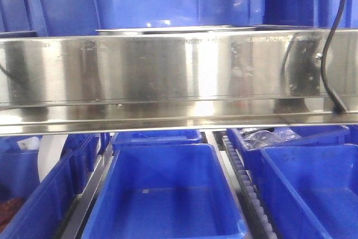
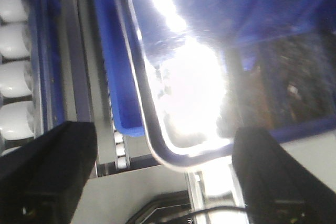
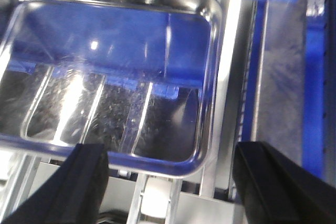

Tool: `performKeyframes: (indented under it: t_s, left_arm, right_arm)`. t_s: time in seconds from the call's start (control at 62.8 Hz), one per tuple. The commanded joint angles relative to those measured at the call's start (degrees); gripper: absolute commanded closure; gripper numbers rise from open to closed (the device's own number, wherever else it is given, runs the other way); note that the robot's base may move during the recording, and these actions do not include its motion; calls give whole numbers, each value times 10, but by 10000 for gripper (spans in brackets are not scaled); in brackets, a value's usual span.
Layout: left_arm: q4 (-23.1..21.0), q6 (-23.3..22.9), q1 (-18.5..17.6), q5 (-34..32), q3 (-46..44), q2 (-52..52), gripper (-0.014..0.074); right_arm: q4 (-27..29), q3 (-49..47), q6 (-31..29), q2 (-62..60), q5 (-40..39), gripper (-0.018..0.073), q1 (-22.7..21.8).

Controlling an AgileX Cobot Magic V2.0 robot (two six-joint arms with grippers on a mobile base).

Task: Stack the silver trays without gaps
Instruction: 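Close both grippers on opposite edges of the small silver tray, then lift the tray with both grippers and pull it off the shelf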

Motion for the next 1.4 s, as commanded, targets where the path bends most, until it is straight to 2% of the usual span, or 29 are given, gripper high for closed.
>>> performKeyframes:
  t_s: [0.0,0.271,0.621,0.828,1.115,1.385]
  left_arm:
    - [13,-24,-1,-23,-22,-9,166]
    - [5,-68,14,-33,-22,26,166]
    - [-26,-68,39,-52,-22,39,166]
    - [-25,-68,39,-80,-22,39,166]
    - [-7,-68,39,-81,-22,40,166]
    - [-15,-68,45,-72,-21,40,166]
  right_arm:
    - [-9,-20,12,-8,-29,-21,-9]
    - [-9,-20,12,39,-42,-21,-30]
    - [-6,-20,-19,66,-90,-21,-37]
    - [-3,-20,-19,77,-98,-21,-37]
    - [4,-20,-20,99,-102,-21,-37]
    - [12,-20,-20,102,-86,-21,-37]
